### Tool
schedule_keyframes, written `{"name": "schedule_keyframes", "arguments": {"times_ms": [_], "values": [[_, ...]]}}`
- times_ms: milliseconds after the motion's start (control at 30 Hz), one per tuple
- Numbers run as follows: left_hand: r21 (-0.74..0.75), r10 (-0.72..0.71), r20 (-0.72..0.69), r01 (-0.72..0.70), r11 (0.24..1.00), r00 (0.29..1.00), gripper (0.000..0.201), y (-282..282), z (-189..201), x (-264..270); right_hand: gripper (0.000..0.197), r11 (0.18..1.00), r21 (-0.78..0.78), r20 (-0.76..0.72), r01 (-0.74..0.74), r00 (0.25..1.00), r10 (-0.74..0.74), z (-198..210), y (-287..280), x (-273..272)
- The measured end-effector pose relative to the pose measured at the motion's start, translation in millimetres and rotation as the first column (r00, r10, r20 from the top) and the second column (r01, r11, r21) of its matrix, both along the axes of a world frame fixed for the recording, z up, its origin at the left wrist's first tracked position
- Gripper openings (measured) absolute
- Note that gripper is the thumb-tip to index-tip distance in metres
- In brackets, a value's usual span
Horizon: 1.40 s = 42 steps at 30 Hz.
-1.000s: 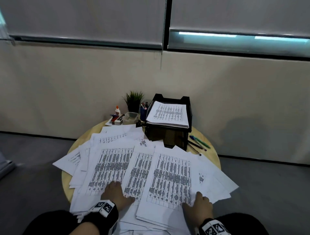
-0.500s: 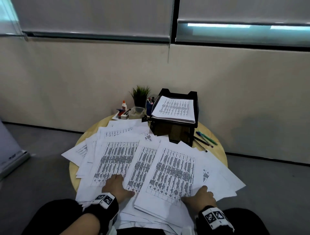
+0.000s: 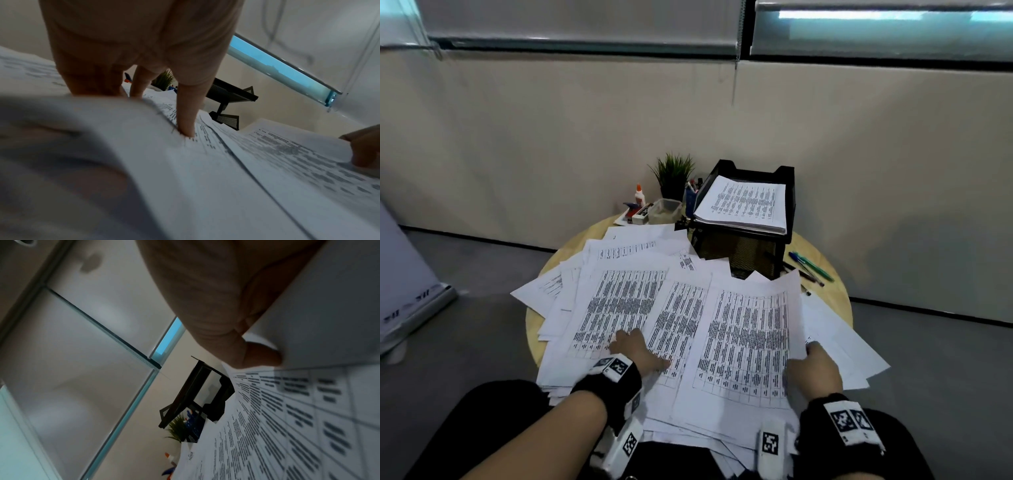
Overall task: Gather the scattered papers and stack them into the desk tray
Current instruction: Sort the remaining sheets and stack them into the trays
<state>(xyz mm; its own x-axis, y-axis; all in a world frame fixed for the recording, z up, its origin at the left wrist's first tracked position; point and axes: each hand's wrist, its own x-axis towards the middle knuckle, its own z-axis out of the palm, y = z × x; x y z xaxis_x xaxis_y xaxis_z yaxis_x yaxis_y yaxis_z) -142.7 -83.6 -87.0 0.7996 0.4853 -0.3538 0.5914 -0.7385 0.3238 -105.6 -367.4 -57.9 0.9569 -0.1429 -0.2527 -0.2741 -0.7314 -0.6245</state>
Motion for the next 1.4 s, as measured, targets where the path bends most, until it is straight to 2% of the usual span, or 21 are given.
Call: {"name": "schedule_keyframes", "arguments": {"times_ms": [133, 233, 333, 433, 567, 633, 667, 700, 733, 767, 833, 867, 933, 1000, 1033, 1100, 1200, 1333, 1400], "values": [[-0.16, 0.011, 0.077, 0.002, 0.987, 0.997, 0.072, 2, 0, 0, 0.012, 0.988, -0.102, -0.109, -0.115, 0.989, 0.103, -4, -3, 1], [-0.285, 0.032, 0.154, 0.013, 0.958, 0.988, 0.028, 7, -3, -4, 0.008, 0.975, -0.122, -0.175, -0.183, 0.971, 0.16, -10, 6, -1], [-0.332, 0.065, 0.222, 0.013, 0.943, 0.973, 0.01, 17, -11, -10, 0.015, 0.964, -0.093, -0.216, -0.248, 0.95, 0.224, -15, 15, -4], [-0.345, 0.113, 0.249, -0.022, 0.938, 0.962, 0.033, 23, -18, -20, 0.004, 0.951, -0.054, -0.227, -0.306, 0.931, 0.286, -17, 26, -9], [-0.468, 0.234, 0.324, -0.06, 0.882, 0.917, 0.034, 27, -25, -33, 0.007, 0.939, -0.088, -0.186, -0.333, 0.932, 0.313, -22, 38, -10], [-0.564, 0.292, 0.339, -0.055, 0.824, 0.894, 0.038, 27, -25, -36, 0.004, 0.944, -0.152, -0.157, -0.293, 0.95, 0.27, -21, 41, -11], [-0.646, 0.33, 0.333, -0.041, 0.762, 0.883, 0.038, 27, -25, -37, 0.002, 0.952, -0.141, -0.144, -0.271, 0.957, 0.251, -20, 41, -11], [-0.724, 0.361, 0.316, -0.023, 0.689, 0.878, 0.039, 27, -26, -36, 0.008, 0.961, -0.105, -0.126, -0.254, 0.962, 0.24, -20, 41, -11], [-0.753, 0.346, 0.314, 0.009, 0.658, 0.884, 0.05, 29, -27, -36, 0.016, 0.967, -0.059, -0.106, -0.249, 0.964, 0.242, -19, 42, -12], [-0.744, 0.285, 0.314, 0.048, 0.666, 0.906, 0.057, 29, -27, -39, 0.019, 0.971, 0.004, -0.095, -0.239, 0.967, 0.238, -19, 44, -13], [-0.705, 0.158, 0.336, 0.136, 0.696, 0.929, 0.041, 26, -24, -41, 0.009, 0.964, 0.123, -0.056, -0.235, 0.968, 0.243, -15, 47, -18], [-0.693, 0.129, 0.342, 0.157, 0.704, 0.931, 0.039, 25, -23, -42, 0.009, 0.958, 0.181, -0.045, -0.223, 0.971, 0.235, -15, 48, -19], [-0.688, 0.158, 0.388, 0.171, 0.705, 0.908, 0.045, 22, -20, -41, 0.021, 0.96, 0.231, -0.053, -0.161, 0.983, 0.178, -20, 46, -18], [-0.714, 0.244, 0.411, 0.144, 0.685, 0.878, 0.051, 23, -18, -39, 0.035, 0.998, 0.054, -0.043, -0.044, 0.998, 0.046, -24, 38, -14], [-0.71, 0.283, 0.421, 0.118, 0.694, 0.862, 0.055, 27, -20, -37, 0.045, 0.998, -0.049, -0.057, 0.028, 0.998, -0.031, -25, 33, -11], [-0.732, 0.351, 0.418, 0.083, 0.676, 0.838, 0.055, 33, -26, -35, 0.062, 0.982, -0.146, -0.131, 0.116, 0.982, -0.136, -26, 25, -7], [-0.756, 0.411, 0.399, 0.041, 0.653, 0.82, 0.054, 34, -28, -35, 0.072, 0.978, -0.125, -0.179, 0.168, 0.966, -0.189, -29, 23, -5], [-0.74, 0.399, 0.408, 0.041, 0.672, 0.821, 0.045, 33, -30, -34, 0.093, 0.959, -0.084, -0.183, 0.272, 0.941, -0.283, -32, 25, -3], [-0.736, 0.396, 0.395, 0.028, 0.677, 0.829, 0.044, 34, -32, -33, 0.094, 0.956, -0.068, -0.169, 0.287, 0.941, -0.295, -31, 26, -3]]}}
